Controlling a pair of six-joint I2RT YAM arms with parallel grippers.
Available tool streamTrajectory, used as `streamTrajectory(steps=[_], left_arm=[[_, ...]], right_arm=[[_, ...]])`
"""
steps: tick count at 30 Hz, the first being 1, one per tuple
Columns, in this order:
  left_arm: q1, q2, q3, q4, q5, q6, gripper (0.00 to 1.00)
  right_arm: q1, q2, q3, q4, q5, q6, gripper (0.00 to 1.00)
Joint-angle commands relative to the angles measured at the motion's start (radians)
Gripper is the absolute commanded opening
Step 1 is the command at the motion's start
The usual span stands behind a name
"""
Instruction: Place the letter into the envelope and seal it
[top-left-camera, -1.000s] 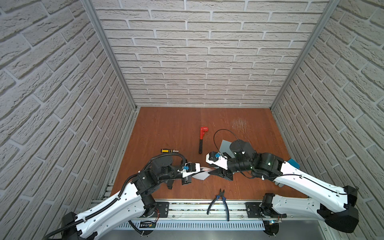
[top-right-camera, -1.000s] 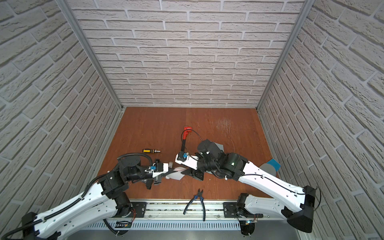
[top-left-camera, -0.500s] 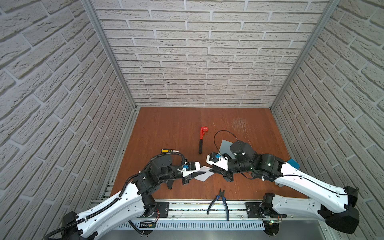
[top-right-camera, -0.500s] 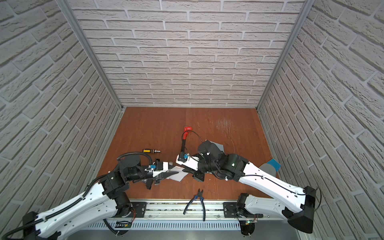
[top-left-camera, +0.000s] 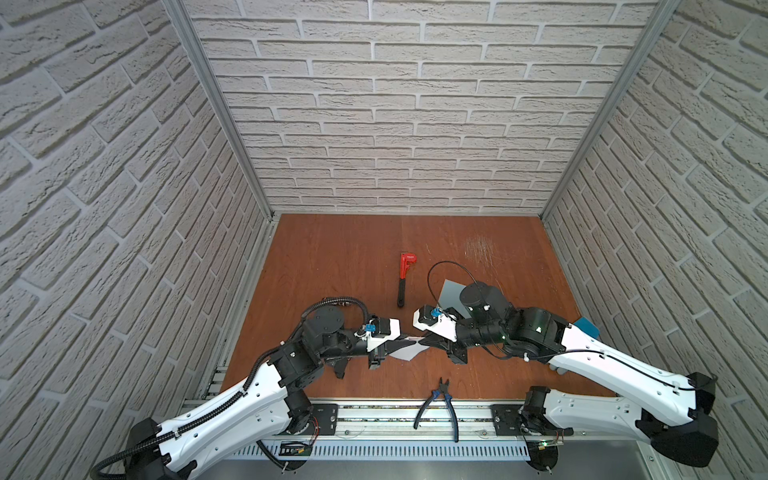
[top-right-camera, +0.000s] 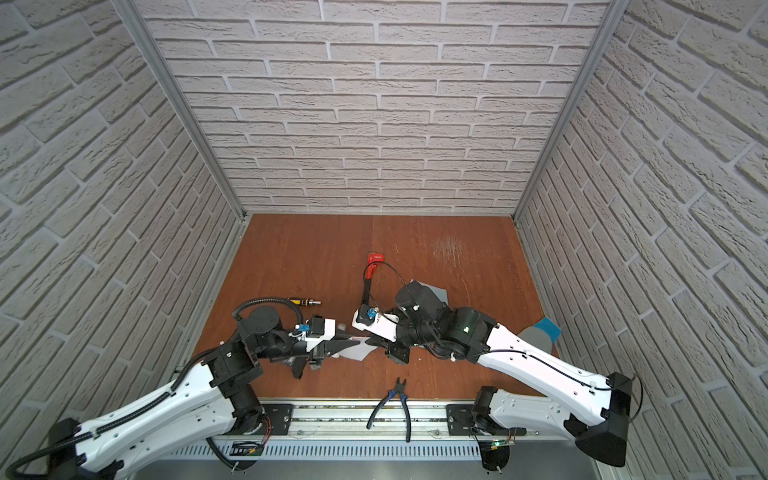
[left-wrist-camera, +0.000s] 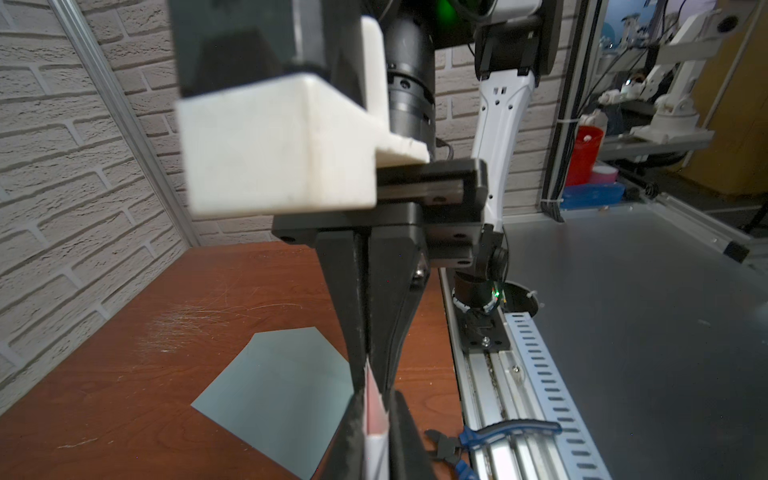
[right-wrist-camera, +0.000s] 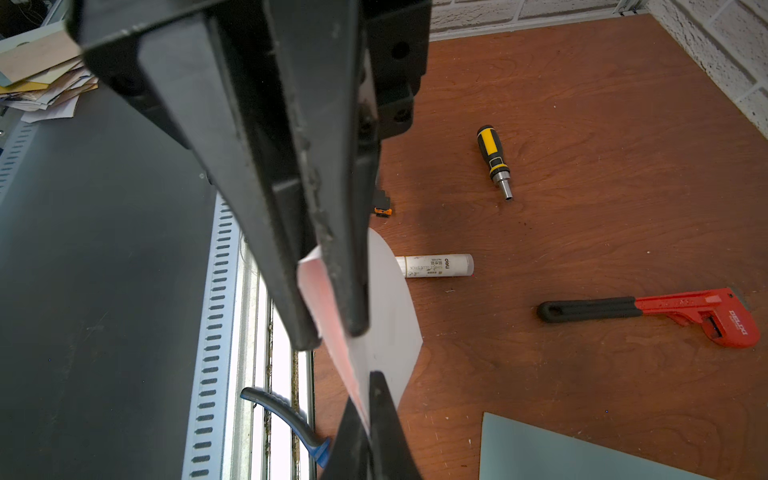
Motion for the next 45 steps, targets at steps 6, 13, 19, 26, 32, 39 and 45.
streamTrajectory(steps=[6,13,19,26,32,39,45], left_arm=[[0.029,0.039,0.017,0.121,0.081,-0.088,0.00],[0.030,0.021,0.014,0.036,0.039,-0.068,0.32],[0.040,0.032,0.015,0.041,0.054,-0.072,0.00],[0.045,0.035,0.013,0.047,0.053,-0.084,0.10],[0.098,0.003,0.021,-0.016,0.079,-0.129,0.00],[0.127,0.033,0.029,-0.011,0.152,-0.182,0.11],[0.127,0.039,0.034,-0.046,0.182,-0.168,0.00]], right_arm=[[0.008,-0.029,-0.011,0.006,0.000,-0.003,0.06],[0.007,-0.070,-0.012,0.004,0.008,-0.003,0.06],[0.008,-0.070,-0.010,-0.005,0.004,-0.003,0.06],[0.008,-0.080,-0.003,-0.019,0.023,-0.008,0.06],[0.007,-0.094,0.002,-0.033,0.031,-0.008,0.06],[0.008,-0.108,-0.005,-0.018,0.036,-0.006,0.06],[0.009,-0.117,-0.002,-0.024,0.041,-0.005,0.06]])
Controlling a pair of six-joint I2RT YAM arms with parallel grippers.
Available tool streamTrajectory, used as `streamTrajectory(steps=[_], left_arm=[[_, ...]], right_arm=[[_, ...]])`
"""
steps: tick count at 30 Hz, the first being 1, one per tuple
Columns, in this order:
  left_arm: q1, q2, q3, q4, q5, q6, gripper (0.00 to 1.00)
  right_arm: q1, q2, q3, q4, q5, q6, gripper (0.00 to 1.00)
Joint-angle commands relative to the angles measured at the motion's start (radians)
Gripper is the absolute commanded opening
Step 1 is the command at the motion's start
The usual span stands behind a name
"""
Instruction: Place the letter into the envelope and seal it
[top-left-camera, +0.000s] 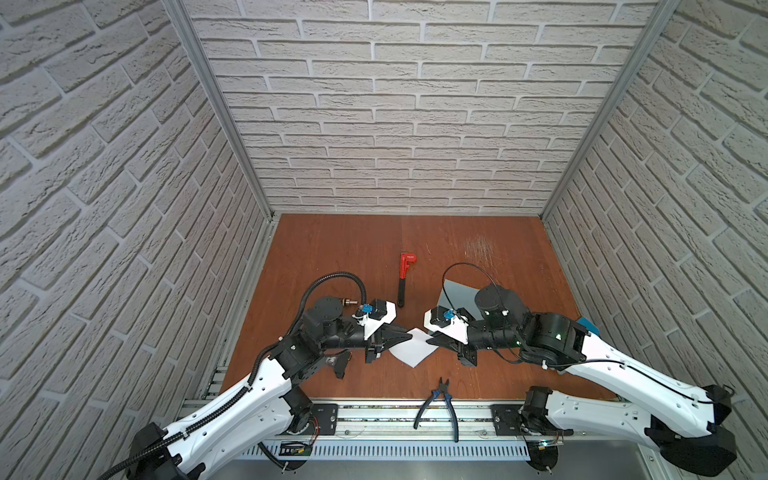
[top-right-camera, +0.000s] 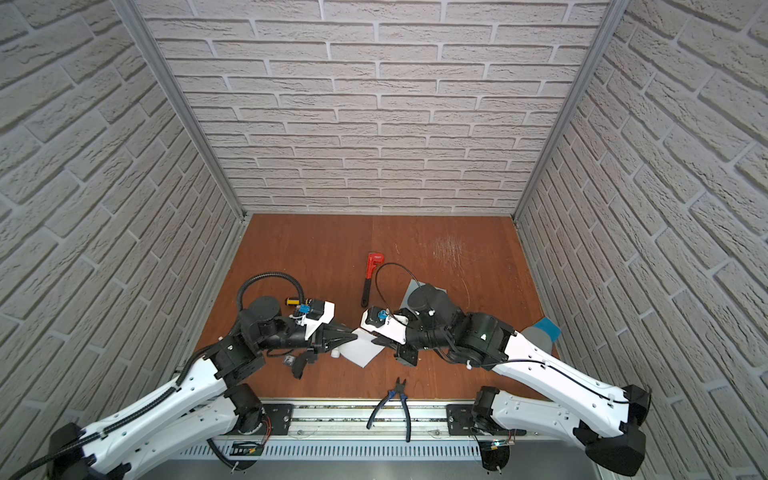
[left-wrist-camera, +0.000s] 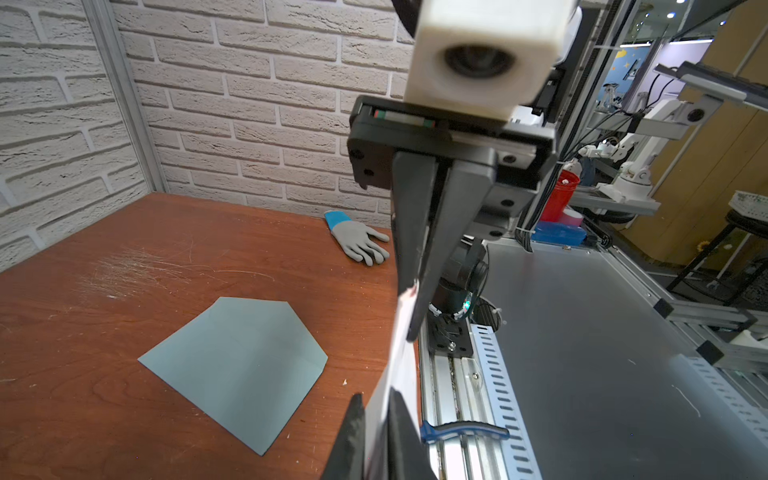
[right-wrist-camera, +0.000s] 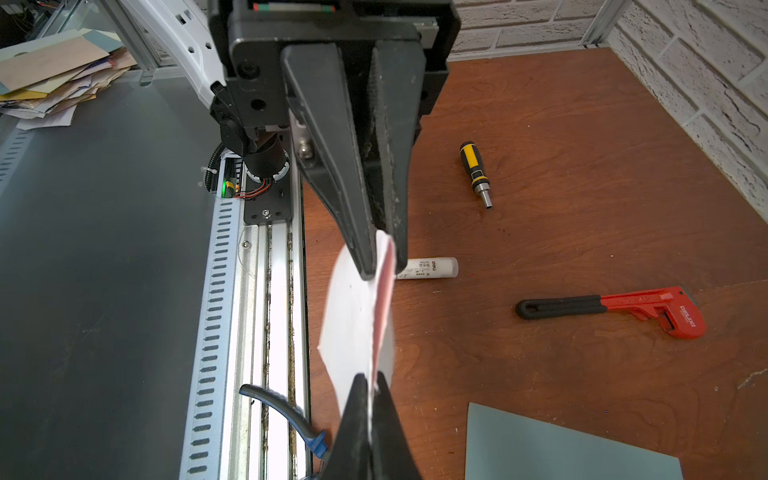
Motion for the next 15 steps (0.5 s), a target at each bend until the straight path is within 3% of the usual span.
streamTrajectory(steps=[1,5,7,8,9,10,15], left_arm=[[0.004,0.000,0.020,-0.015,0.039,0.010,0.00],[0.003,0.003,0.020,-0.023,0.033,0.009,0.00],[0.004,0.001,0.021,-0.037,0.025,0.012,0.13],[0.004,0.000,0.022,-0.043,0.024,0.014,0.14],[0.004,-0.001,0.023,-0.049,0.024,0.015,0.11],[0.003,-0.001,0.024,-0.055,0.026,0.019,0.01],[0.001,-0.002,0.026,-0.072,0.023,0.032,0.00]], right_arm=[[0.004,-0.021,0.005,0.005,0.004,-0.003,0.06],[0.004,-0.022,0.005,0.004,0.010,-0.003,0.06],[0.004,-0.023,0.008,0.003,0.012,-0.002,0.06],[0.004,-0.025,0.008,0.002,0.012,-0.001,0.06],[0.004,-0.026,0.009,0.002,0.014,-0.002,0.06],[0.004,-0.028,0.010,0.003,0.014,-0.002,0.06],[0.005,-0.036,0.013,0.001,0.018,0.003,0.06]])
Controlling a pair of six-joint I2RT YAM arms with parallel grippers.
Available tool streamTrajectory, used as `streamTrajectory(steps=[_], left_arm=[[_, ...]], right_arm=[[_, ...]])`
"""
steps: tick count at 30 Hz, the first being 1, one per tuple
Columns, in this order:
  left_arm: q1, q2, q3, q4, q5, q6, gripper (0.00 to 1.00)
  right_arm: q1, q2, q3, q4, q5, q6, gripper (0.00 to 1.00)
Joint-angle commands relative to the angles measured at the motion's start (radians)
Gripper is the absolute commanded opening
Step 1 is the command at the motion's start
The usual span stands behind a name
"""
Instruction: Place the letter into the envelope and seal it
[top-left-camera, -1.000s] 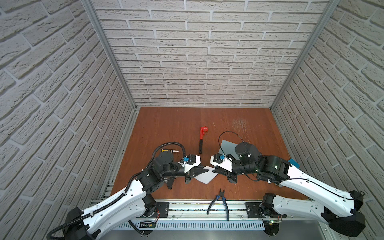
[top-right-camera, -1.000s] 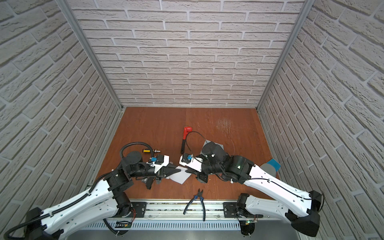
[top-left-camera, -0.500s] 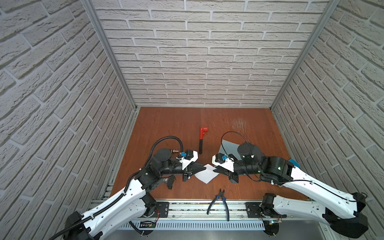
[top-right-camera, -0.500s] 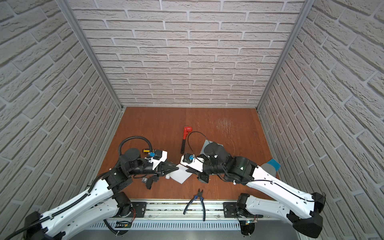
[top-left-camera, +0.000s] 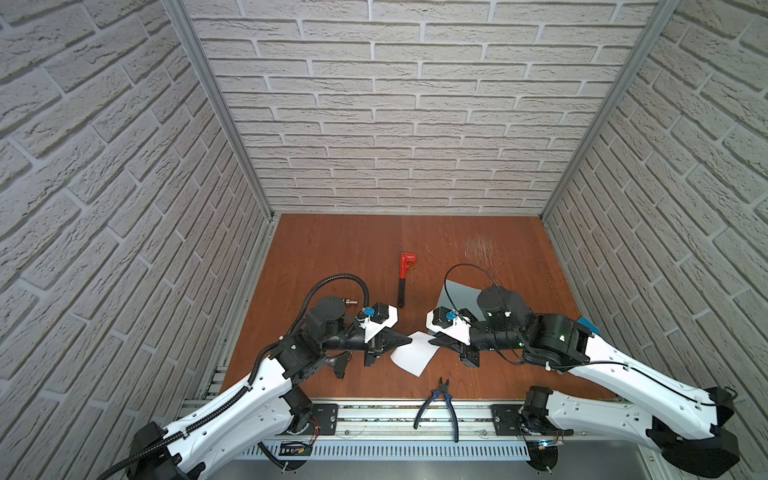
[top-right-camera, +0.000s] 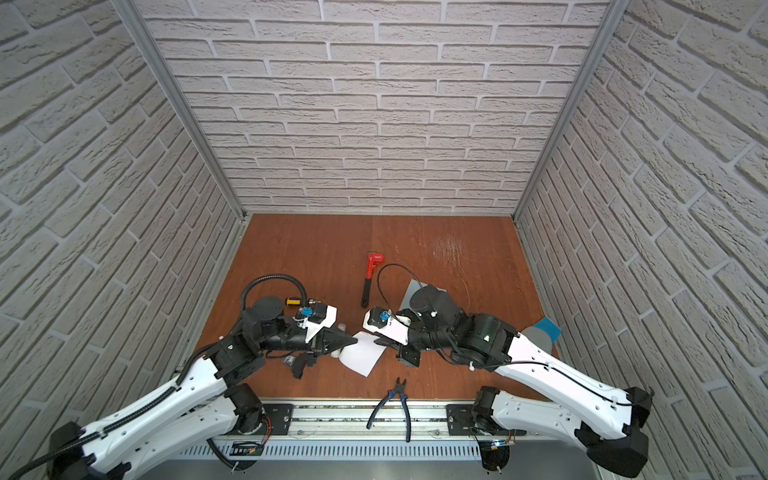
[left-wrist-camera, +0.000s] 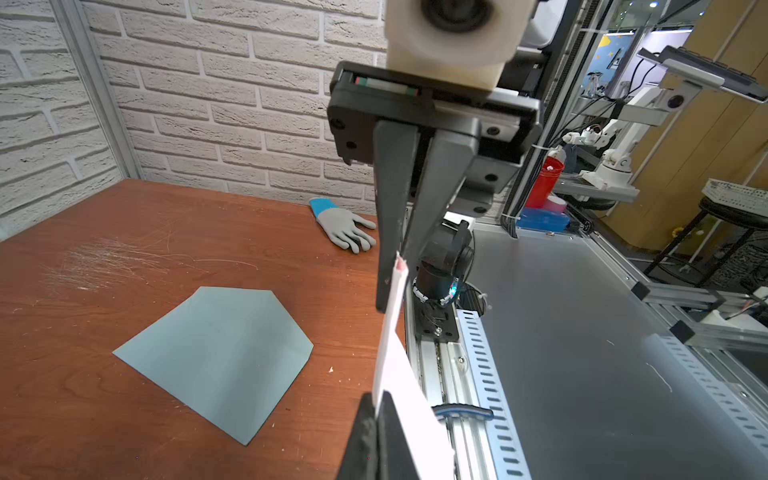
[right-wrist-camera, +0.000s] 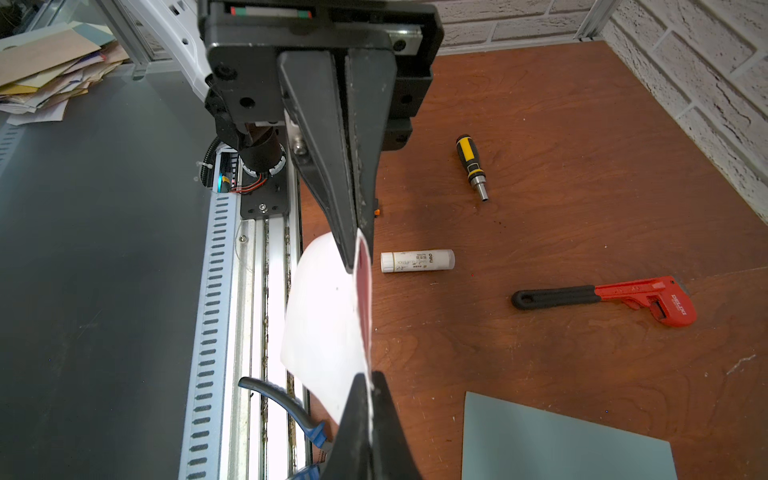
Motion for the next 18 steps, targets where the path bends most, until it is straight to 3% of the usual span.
streamTrajectory(steps=[1,3,4,6,8,9,15,17,18], left_arm=[[0.001,-0.006,0.018,-0.020,-0.005,0.019,0.00],[-0.002,-0.009,0.020,-0.030,-0.017,0.021,0.17],[-0.005,-0.008,0.021,-0.036,-0.016,0.025,0.19],[-0.007,-0.009,0.022,-0.042,-0.021,0.030,0.17],[-0.009,-0.006,0.023,-0.052,-0.022,0.038,0.03],[-0.008,-0.004,0.024,-0.055,-0.020,0.042,0.00],[-0.008,0.000,0.025,-0.057,-0.029,0.042,0.00],[-0.009,-0.003,0.026,-0.063,-0.038,0.040,0.13],[-0.010,-0.003,0.026,-0.067,-0.035,0.043,0.15]], right_arm=[[0.004,-0.027,0.014,0.021,0.004,0.003,0.06],[0.004,-0.034,0.013,0.021,0.008,0.005,0.06],[0.004,-0.038,0.013,0.021,0.010,0.007,0.06],[0.005,-0.045,0.013,0.023,0.016,0.009,0.06],[0.004,-0.052,0.012,0.022,0.021,0.010,0.06],[0.004,-0.055,0.012,0.023,0.023,0.010,0.06],[0.004,-0.063,0.009,0.018,0.028,0.010,0.06],[0.004,-0.066,0.009,0.016,0.034,0.010,0.06],[0.004,-0.068,0.010,0.015,0.036,0.010,0.06]])
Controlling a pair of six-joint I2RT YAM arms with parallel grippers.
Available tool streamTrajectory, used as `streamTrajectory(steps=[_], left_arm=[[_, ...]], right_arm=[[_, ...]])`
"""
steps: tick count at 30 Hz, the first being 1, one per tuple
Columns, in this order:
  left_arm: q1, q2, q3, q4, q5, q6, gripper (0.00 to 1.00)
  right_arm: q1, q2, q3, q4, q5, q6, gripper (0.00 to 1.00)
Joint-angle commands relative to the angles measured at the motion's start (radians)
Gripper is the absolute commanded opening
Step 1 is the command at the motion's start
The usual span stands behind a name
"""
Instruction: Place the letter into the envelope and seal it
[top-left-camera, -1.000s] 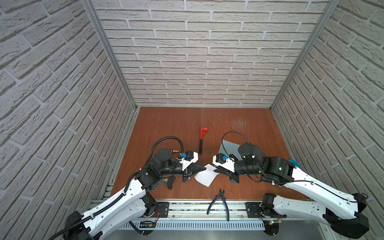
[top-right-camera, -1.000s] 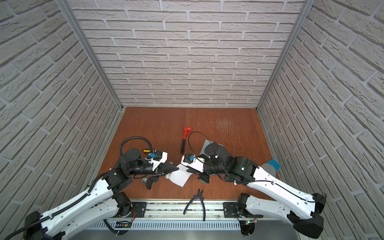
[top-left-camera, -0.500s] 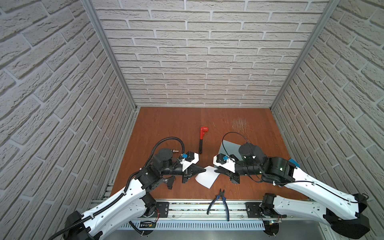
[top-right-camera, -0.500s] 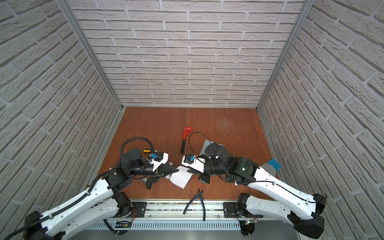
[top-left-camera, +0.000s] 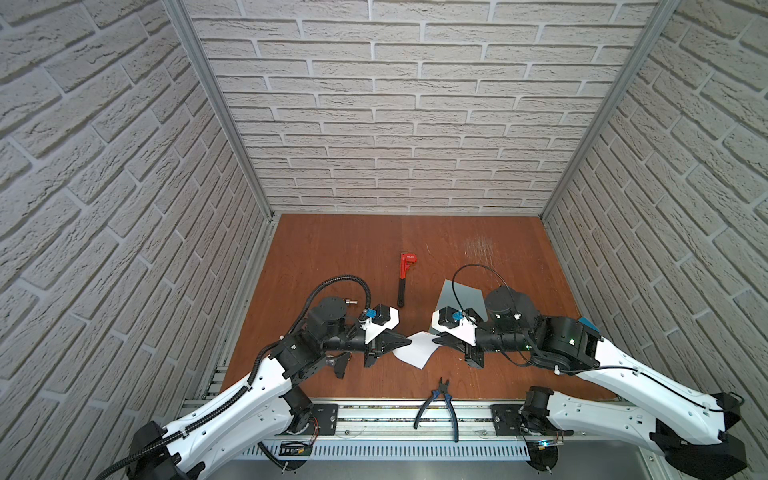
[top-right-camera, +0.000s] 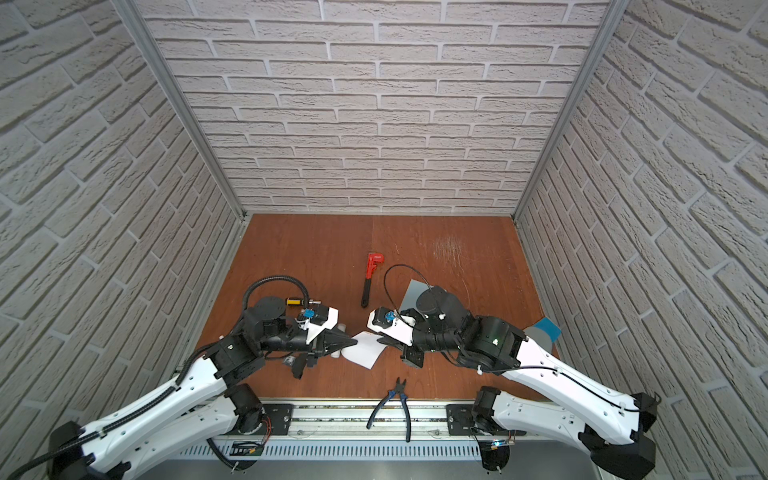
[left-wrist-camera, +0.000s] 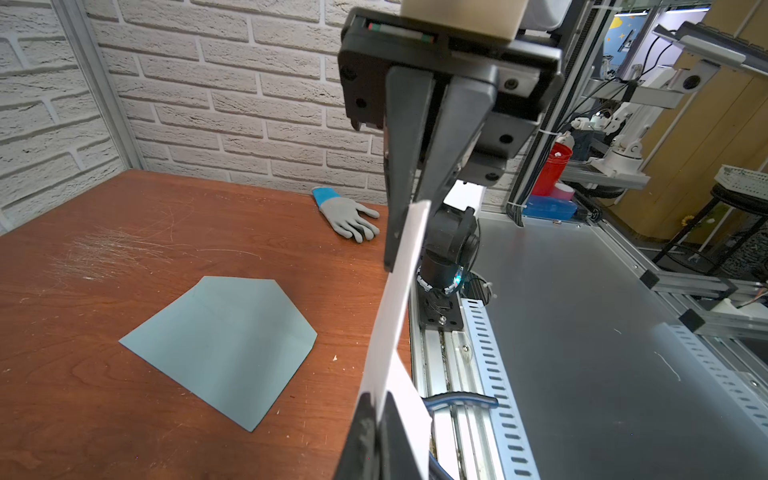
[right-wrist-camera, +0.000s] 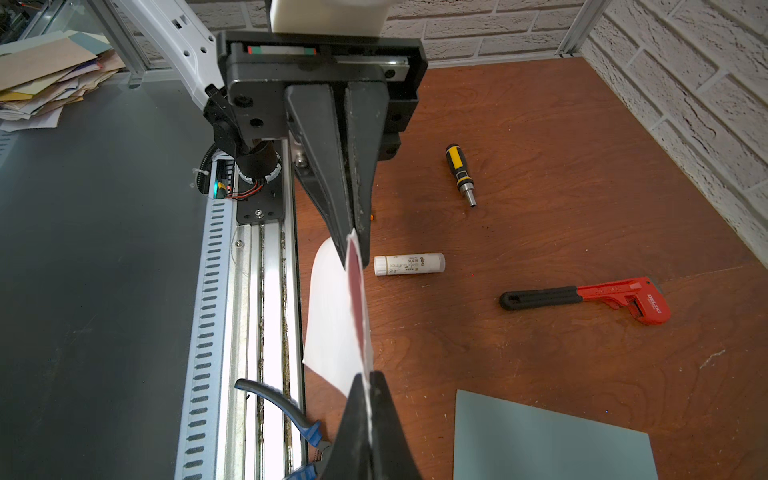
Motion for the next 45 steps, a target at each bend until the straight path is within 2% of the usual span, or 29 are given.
streamTrajectory(steps=[1,3,8,10,11,13,15,22,24,25,26,29,34,35,36,38,39,40,41,45], left_arm=[[-0.005,-0.004,0.023,-0.016,-0.005,0.014,0.14],[-0.009,-0.001,0.029,-0.032,-0.001,0.024,0.00],[-0.014,0.005,0.040,-0.066,-0.004,0.037,0.00],[-0.016,0.005,0.043,-0.077,-0.020,0.038,0.13],[-0.015,0.007,0.043,-0.082,-0.019,0.039,0.14],[-0.015,0.010,0.046,-0.085,-0.020,0.040,0.10],[-0.015,0.015,0.046,-0.086,-0.013,0.038,0.00],[-0.015,0.013,0.052,-0.095,-0.018,0.041,0.00],[-0.015,0.014,0.058,-0.109,-0.032,0.039,0.18],[-0.015,0.014,0.061,-0.116,-0.033,0.041,0.18],[-0.016,0.016,0.063,-0.122,-0.031,0.044,0.16],[-0.015,0.018,0.066,-0.129,-0.030,0.050,0.00],[-0.013,0.024,0.073,-0.148,-0.037,0.058,0.00],[-0.013,0.024,0.074,-0.152,-0.047,0.057,0.05],[-0.012,0.024,0.074,-0.154,-0.053,0.055,0.17],[-0.012,0.024,0.076,-0.157,-0.046,0.057,0.21],[-0.012,0.024,0.077,-0.157,-0.038,0.055,0.15],[-0.011,0.024,0.077,-0.155,-0.036,0.055,0.05],[-0.011,0.022,0.077,-0.154,-0.035,0.055,0.00],[-0.006,0.024,0.076,-0.151,-0.021,0.057,0.00]], right_arm=[[0.004,-0.027,0.011,0.020,0.018,0.006,0.06],[0.005,-0.032,0.012,0.018,0.024,0.006,0.06],[0.004,-0.049,0.011,0.016,0.037,0.006,0.06],[0.004,-0.055,0.009,0.016,0.042,0.006,0.06],[0.004,-0.057,0.009,0.015,0.043,0.006,0.06],[0.004,-0.061,0.009,0.014,0.046,0.007,0.06],[0.004,-0.064,0.010,0.013,0.049,0.007,0.06],[0.004,-0.066,0.017,0.007,0.053,0.004,0.06],[0.004,-0.067,0.019,0.004,0.057,0.004,0.06],[0.004,-0.069,0.019,0.004,0.057,0.005,0.06],[0.004,-0.070,0.021,0.003,0.059,0.004,0.06],[0.004,-0.074,0.022,-0.001,0.064,0.003,0.06],[0.004,-0.077,0.031,-0.011,0.067,0.001,0.06],[0.004,-0.077,0.031,-0.015,0.067,0.000,0.06],[0.004,-0.078,0.032,-0.016,0.068,0.000,0.06],[0.004,-0.081,0.033,-0.018,0.069,0.000,0.06],[0.005,-0.081,0.032,-0.019,0.069,0.000,0.06],[0.004,-0.083,0.033,-0.020,0.070,0.000,0.06],[0.004,-0.083,0.032,-0.022,0.071,0.000,0.06],[0.004,-0.086,0.028,-0.017,0.072,0.000,0.06]])
